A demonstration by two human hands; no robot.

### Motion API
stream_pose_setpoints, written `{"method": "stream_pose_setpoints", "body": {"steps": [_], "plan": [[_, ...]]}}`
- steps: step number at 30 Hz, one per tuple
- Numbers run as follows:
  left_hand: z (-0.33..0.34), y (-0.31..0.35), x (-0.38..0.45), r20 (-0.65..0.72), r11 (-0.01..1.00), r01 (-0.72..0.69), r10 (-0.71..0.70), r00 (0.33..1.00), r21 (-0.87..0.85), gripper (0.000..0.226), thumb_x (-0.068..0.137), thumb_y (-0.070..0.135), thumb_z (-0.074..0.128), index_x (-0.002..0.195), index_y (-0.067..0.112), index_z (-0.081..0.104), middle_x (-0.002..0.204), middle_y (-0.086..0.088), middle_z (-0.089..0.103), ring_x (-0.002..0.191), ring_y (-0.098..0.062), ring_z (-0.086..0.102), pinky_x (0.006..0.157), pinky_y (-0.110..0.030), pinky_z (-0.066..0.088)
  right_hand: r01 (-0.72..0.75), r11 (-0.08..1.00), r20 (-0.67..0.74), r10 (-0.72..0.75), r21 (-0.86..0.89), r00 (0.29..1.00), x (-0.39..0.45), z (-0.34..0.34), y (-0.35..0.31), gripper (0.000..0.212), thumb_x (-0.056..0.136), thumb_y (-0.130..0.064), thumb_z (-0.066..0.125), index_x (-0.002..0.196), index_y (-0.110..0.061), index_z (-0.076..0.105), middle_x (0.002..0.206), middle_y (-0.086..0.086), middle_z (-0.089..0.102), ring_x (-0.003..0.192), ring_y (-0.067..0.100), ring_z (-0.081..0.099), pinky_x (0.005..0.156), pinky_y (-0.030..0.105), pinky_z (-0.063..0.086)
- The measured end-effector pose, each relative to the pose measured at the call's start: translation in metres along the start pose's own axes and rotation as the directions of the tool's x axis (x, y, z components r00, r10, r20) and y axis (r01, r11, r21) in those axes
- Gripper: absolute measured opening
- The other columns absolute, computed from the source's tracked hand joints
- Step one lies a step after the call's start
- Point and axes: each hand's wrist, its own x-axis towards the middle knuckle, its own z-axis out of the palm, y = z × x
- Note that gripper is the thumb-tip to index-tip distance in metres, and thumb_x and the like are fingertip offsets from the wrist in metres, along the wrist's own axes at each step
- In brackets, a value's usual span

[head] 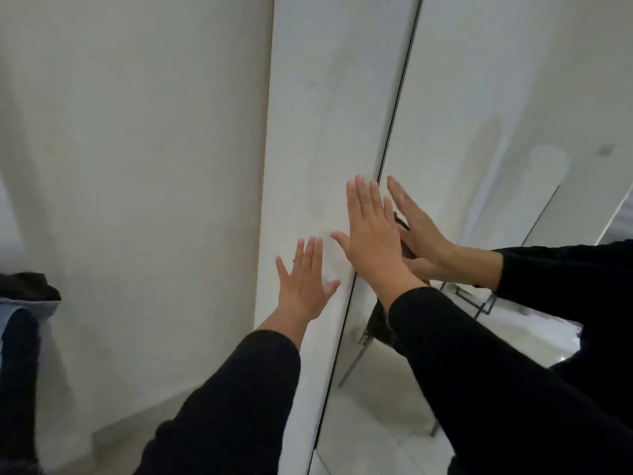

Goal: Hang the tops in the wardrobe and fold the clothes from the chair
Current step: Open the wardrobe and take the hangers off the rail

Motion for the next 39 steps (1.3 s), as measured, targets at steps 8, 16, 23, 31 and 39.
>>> {"method": "stream_pose_setpoints", "body": {"steps": [8, 16, 23, 31, 39], "plan": [[0.038, 0.000, 0.018, 0.179, 1.000, -0.002, -0.001, 0.984, 0.019, 0.075, 0.097, 0.054, 0.019, 0.148, 0.014, -0.018, 0.158, 0.000, -0.016, 0.145, -0.022, -0.017, 0.113, -0.060, -0.003, 0.021, 0.987, -0.103, -0.005, 0.161, 0.995, -0.010, -0.007, -0.021, 0.083, 0.093, -0.041, 0.051, 0.149, -0.001, 0.005, 0.156, 0.025, 0.001, 0.145, 0.038, 0.002, 0.115, 0.041, -0.003], [0.053, -0.012, 0.027, 0.178, 0.999, 0.032, -0.036, 0.983, 0.026, 0.079, 0.094, 0.060, 0.020, 0.150, 0.014, -0.012, 0.160, -0.001, -0.006, 0.147, -0.019, -0.007, 0.112, -0.062, -0.001, -0.017, 0.983, -0.125, 0.040, 0.184, 0.991, -0.006, 0.003, -0.026, 0.079, 0.094, -0.036, 0.050, 0.149, 0.001, 0.008, 0.157, 0.022, 0.005, 0.146, 0.036, 0.004, 0.117, 0.042, 0.001], [0.043, -0.017, 0.024, 0.158, 0.994, -0.031, 0.014, 0.987, 0.109, 0.085, 0.090, 0.068, 0.015, 0.150, 0.013, -0.009, 0.159, -0.003, 0.007, 0.147, -0.022, 0.004, 0.114, -0.061, -0.001, -0.002, 0.987, -0.115, 0.021, 0.160, 0.993, -0.006, -0.002, -0.024, 0.077, 0.094, -0.032, 0.051, 0.149, 0.001, 0.007, 0.157, 0.021, 0.006, 0.146, 0.035, 0.005, 0.118, 0.044, 0.005], [0.017, -0.047, 0.010, 0.238, 0.997, -0.019, 0.001, 0.971, 0.072, 0.111, 0.066, 0.092, 0.014, 0.151, 0.024, -0.007, 0.159, 0.001, 0.008, 0.145, -0.027, 0.011, 0.109, -0.068, 0.002, 0.067, 0.975, -0.139, -0.038, 0.210, 0.990, -0.013, -0.014, -0.043, 0.077, 0.089, -0.012, 0.060, 0.149, -0.001, 0.013, 0.157, 0.018, 0.011, 0.146, 0.034, 0.007, 0.117, 0.041, 0.006], [0.006, -0.080, -0.008, 0.202, 0.999, -0.015, 0.004, 0.979, 0.050, 0.115, 0.060, 0.095, 0.017, 0.150, 0.027, -0.005, 0.159, 0.003, 0.011, 0.143, -0.029, 0.015, 0.105, -0.069, 0.012, 0.200, 0.963, -0.147, -0.175, 0.180, 0.973, -0.016, -0.035, -0.061, 0.083, 0.080, -0.019, 0.072, 0.147, -0.002, 0.025, 0.156, 0.015, 0.021, 0.145, 0.030, 0.012, 0.115, 0.044, 0.009]]}}
